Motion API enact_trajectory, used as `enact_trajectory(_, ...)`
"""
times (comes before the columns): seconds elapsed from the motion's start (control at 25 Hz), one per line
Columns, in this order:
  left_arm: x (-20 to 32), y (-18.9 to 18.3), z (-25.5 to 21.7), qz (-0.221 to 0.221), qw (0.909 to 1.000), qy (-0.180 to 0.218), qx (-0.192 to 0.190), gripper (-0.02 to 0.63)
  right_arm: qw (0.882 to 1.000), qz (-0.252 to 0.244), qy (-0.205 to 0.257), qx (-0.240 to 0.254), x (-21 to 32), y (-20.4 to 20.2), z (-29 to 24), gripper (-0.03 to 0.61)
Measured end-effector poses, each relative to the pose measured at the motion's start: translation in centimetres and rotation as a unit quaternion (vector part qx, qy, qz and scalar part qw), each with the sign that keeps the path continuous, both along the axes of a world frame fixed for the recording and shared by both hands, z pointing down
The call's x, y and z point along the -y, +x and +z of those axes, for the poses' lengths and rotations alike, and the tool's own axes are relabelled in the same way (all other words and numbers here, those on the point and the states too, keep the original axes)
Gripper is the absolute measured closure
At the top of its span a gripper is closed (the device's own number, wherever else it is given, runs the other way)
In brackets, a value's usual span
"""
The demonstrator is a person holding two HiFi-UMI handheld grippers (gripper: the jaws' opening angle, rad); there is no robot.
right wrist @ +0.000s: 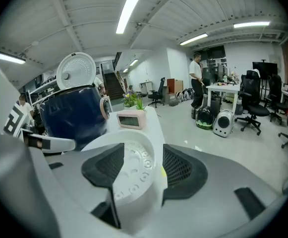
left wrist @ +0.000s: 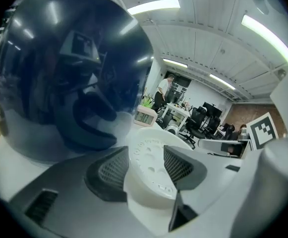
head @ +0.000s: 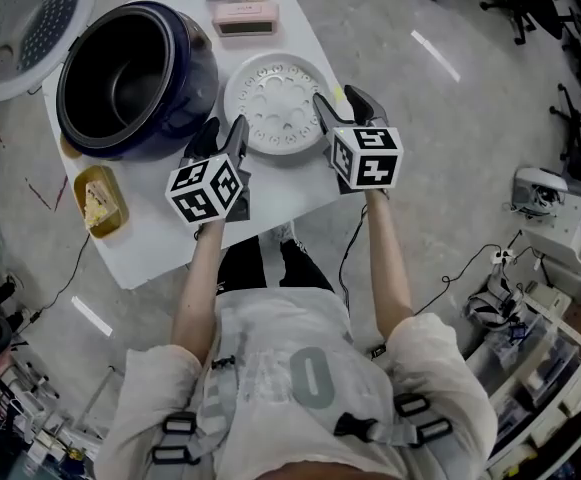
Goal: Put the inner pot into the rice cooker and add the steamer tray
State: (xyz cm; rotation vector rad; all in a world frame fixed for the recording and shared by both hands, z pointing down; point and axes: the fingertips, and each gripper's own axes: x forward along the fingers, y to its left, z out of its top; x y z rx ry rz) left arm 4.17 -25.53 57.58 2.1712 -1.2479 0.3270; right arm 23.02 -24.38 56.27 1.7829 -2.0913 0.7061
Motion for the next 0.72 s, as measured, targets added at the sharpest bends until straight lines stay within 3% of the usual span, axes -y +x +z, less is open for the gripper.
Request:
enact_trajectory(0.48,0.2,0.7,3.5,0.026,0.9988,-0.041,0.01,0.396,0.999,0.014,-0.047,0.014,-0.9,-0.4,4.5,0.341)
enact_trajectory(0.72,0.0,0.3,4.4,0.024,0.9981,-0.054,0.018,0.434,0.998,0.018,-0.063,0.013,-1.4,-0.1,5.6,0.364)
